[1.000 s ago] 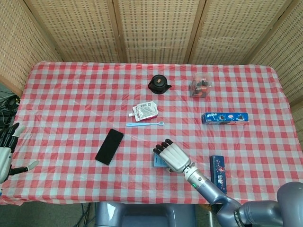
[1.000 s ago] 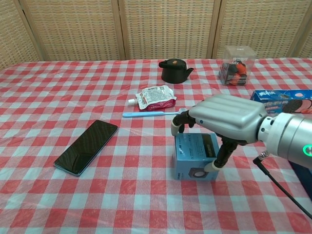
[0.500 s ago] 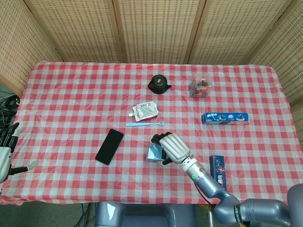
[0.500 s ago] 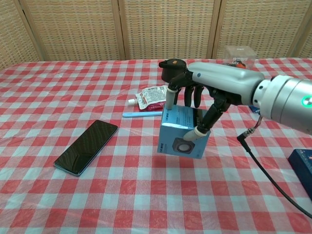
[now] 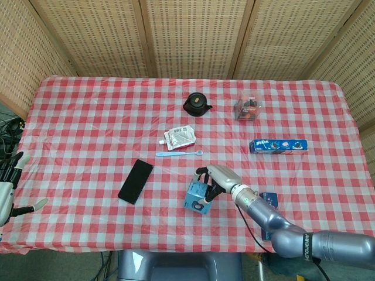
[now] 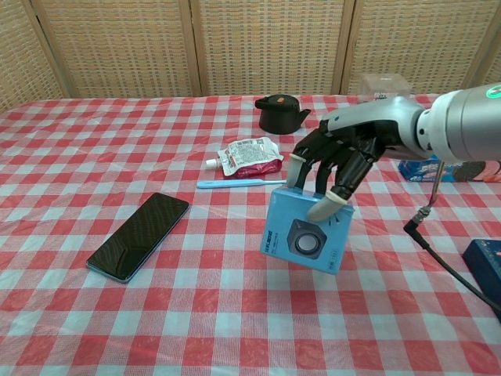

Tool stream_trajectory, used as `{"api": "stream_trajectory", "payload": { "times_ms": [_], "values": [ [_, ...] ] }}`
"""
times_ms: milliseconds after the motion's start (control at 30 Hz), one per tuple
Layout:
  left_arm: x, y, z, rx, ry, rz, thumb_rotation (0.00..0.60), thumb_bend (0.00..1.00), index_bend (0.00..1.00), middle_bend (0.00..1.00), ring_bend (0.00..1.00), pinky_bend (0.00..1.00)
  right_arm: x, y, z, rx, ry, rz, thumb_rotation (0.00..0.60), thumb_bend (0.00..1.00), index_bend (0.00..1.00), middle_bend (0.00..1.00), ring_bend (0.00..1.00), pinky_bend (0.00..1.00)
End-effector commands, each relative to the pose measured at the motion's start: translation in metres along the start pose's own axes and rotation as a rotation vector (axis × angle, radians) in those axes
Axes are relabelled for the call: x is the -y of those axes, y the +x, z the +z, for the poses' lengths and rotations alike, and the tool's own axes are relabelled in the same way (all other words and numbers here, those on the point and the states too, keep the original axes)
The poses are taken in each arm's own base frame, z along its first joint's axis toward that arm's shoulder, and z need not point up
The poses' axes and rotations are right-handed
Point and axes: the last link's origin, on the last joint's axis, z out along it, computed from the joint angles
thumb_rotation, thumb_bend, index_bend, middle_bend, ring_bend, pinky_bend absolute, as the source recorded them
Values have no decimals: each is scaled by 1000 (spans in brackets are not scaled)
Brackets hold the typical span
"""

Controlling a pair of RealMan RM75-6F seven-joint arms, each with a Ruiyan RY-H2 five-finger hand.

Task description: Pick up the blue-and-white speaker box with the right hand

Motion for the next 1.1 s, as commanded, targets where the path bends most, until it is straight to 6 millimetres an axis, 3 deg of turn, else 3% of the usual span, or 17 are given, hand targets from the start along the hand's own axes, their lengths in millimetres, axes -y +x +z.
{"api": "stream_trajectory", "payload": {
  "times_ms": [33, 367, 467, 533, 633, 867, 1100],
  "values": [
    [0, 0, 0, 0, 1, 1, 600, 0, 0, 0, 0, 0, -7, -2, 5, 70, -54, 18, 600, 755, 509, 564, 558, 576],
    [1, 0, 0, 3, 6, 0, 600, 0, 0, 0, 0, 0, -19, -10, 14, 170, -161, 7, 600, 767, 492, 544, 562, 567],
    [1, 1, 0, 2, 6, -1, 600, 0, 0, 0, 0, 0, -22, -11, 15, 170, -176, 0, 600, 578, 305, 345, 312, 335],
    [1, 1, 0, 1, 6, -2, 600, 0, 0, 0, 0, 0, -25, -10, 16, 147, -174, -43, 600, 292, 120, 117, 70, 104],
    [1, 1, 0, 0, 5, -2, 600, 0, 0, 0, 0, 0, -24, -6, 17, 57, -141, -136, 600, 58, 20, 1, 0, 0],
    [0, 1, -2, -5, -1, -2, 600, 0, 0, 0, 0, 0, -12, 18, -3, -152, -19, -197, 600, 14, 9, 0, 0, 0],
    [3, 5, -4, -19, 3, -17, 600, 0, 0, 0, 0, 0, -39, 34, -44, -327, 61, -355, 600, 0, 16, 0, 0, 0]
  ]
}}
